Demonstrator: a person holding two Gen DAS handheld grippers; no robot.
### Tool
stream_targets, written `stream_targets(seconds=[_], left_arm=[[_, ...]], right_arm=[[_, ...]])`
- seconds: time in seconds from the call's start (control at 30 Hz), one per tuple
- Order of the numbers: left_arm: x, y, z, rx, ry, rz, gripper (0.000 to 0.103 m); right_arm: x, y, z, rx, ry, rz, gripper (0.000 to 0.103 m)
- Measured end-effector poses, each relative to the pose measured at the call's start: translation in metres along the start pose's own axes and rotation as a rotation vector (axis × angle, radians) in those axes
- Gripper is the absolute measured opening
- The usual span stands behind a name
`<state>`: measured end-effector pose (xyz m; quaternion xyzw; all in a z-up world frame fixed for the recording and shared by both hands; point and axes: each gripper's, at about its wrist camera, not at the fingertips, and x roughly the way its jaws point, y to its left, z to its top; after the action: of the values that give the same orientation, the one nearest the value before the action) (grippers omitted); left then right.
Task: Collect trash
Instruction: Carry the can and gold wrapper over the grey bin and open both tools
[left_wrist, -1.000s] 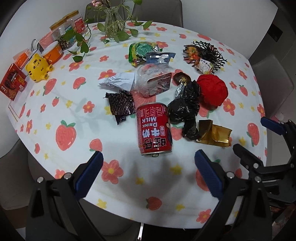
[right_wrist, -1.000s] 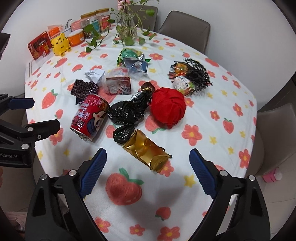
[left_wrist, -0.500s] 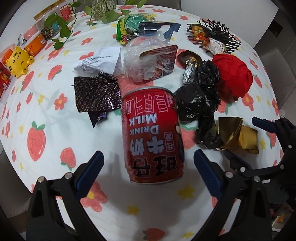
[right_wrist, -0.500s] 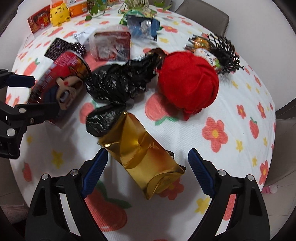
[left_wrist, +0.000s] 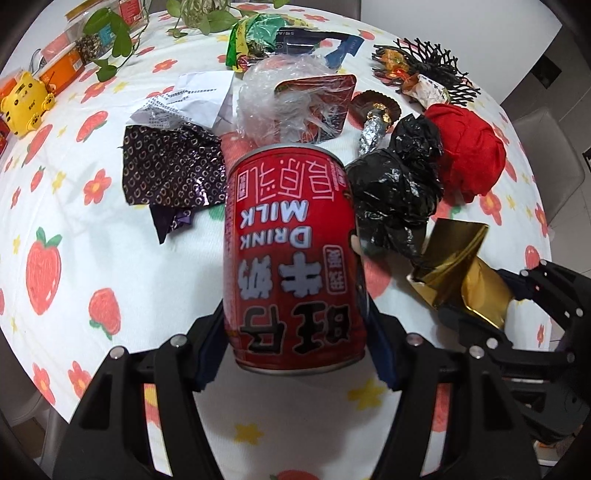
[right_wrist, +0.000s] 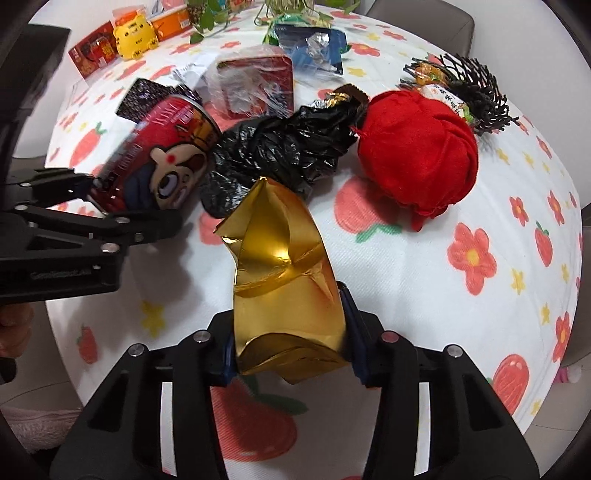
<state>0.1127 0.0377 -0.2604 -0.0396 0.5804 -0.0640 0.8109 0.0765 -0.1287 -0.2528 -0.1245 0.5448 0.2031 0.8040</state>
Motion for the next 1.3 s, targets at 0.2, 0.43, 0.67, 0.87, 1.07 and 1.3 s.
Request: stream_targets(seconds=[0.2,0.43,0.67,0.87,1.07,1.3], left_arm=[[-0.030,-0.004,-0.016,-0.005,-0.037,0.010,0.065],[-0.066,-0.038,-0.035,0.027,-0.085,-0.005,0.065],[-0.088,-0.110,-0.048,0.106,-0.111,-0.043,0.065],[-0.098,-0.192,-0.058,0.293,-0.101,-0.134,0.065],[-0.101,-0.302,-0.083,0.659,-0.034,-0.301,0.065],[-0.103,-0.437,-0.184,1.086,0.074,-0.468,0.065]], right_arm=[[-0.036,-0.005,-0.014,0.053,-0.042,0.017,0.045],[-0.074,-0.036,-0.031,0.104,-0.086,-0.005,0.045],[-0.117,-0.069,-0.080,0.182,-0.122,-0.031,0.045],[-0.156,-0.102,-0.145,0.337,-0.153,-0.118,0.045],[-0.200,-0.119,-0.245,0.688,-0.175,-0.268,0.045],[-0.251,-0.088,-0.425,1.195,-0.159,-0.483,0.045]])
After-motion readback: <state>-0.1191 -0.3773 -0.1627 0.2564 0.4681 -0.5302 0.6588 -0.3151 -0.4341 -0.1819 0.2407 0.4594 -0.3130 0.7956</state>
